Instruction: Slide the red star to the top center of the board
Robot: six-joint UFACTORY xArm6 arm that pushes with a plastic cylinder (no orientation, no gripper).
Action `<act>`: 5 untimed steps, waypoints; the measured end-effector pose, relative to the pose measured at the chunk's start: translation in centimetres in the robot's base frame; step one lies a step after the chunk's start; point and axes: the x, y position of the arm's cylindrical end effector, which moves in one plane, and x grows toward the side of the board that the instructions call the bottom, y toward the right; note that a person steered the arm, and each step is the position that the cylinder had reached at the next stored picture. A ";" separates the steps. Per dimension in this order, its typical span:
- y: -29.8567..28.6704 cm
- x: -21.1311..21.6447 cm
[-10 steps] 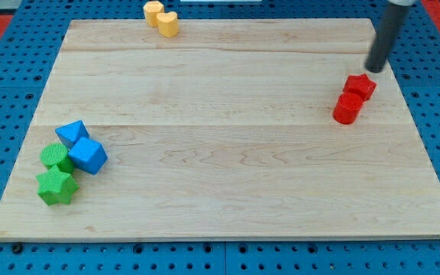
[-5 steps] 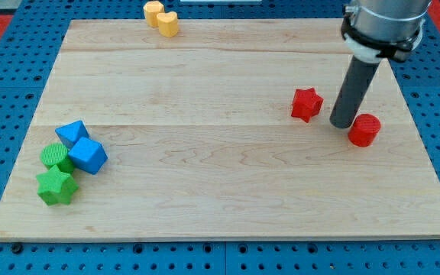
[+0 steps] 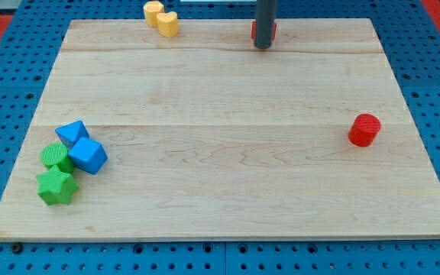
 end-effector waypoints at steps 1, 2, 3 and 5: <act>1.1 -1.3; 7.2 -1.2; 4.6 -3.7; -6.7 -6.5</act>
